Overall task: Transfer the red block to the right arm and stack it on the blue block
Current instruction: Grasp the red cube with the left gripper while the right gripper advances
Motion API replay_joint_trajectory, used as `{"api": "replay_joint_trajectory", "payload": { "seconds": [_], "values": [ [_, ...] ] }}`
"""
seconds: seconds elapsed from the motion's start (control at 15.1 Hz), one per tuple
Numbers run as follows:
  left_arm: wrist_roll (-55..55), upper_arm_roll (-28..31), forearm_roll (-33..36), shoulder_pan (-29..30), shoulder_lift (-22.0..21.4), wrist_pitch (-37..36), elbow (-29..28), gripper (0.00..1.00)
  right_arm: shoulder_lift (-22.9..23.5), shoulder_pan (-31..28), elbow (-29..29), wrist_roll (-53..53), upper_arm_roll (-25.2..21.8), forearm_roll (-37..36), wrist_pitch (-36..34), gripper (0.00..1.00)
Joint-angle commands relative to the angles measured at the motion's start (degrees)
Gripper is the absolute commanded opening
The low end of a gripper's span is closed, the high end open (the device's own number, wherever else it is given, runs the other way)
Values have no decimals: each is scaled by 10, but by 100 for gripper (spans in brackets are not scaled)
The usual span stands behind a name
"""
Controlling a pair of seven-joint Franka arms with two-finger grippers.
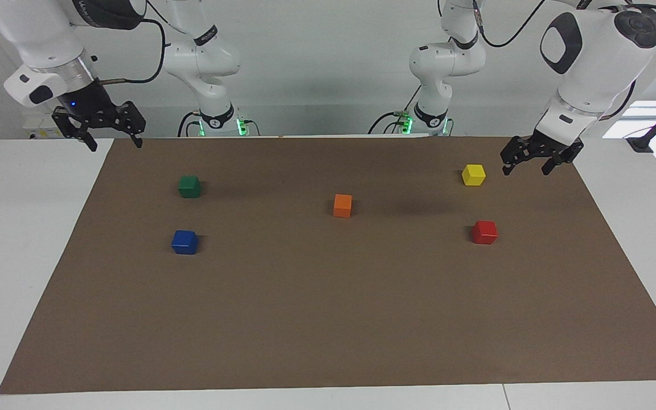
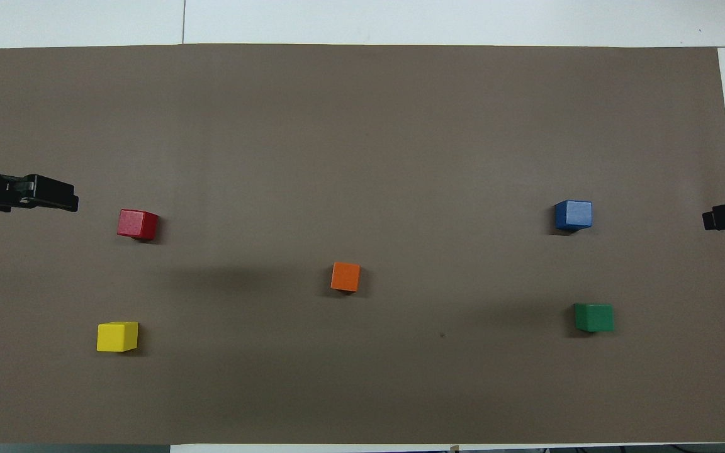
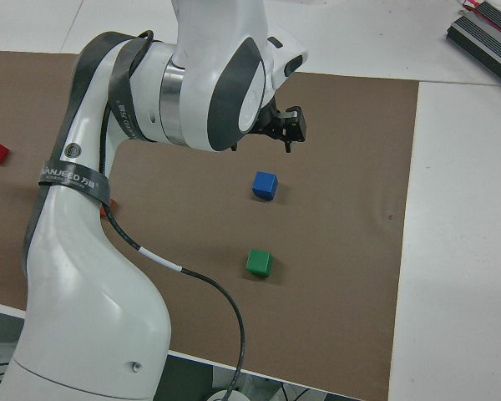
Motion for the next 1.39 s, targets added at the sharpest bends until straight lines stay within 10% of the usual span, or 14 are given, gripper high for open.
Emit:
{"api": "replay_joint_trajectory", "payload": {
  "seconds": [0.0,0.79,1.19,1.32],
  "values": [
    [-6,5,-4,-6,-5,8,-3,100,-6,-9,-5,7,8,-12,-8,100],
    [2,21,18,-6,77,274,-180,100,-31,-8,-65,5,9,12,16,100],
    [-3,24,18,-27,126,372,-228,100,-31,-18,-152,-32,9,164,96,100],
    [-1,25,19,-27,130,368,-228,80,-19,-30,-181,-78,9,244,118,100]
  ]
}}
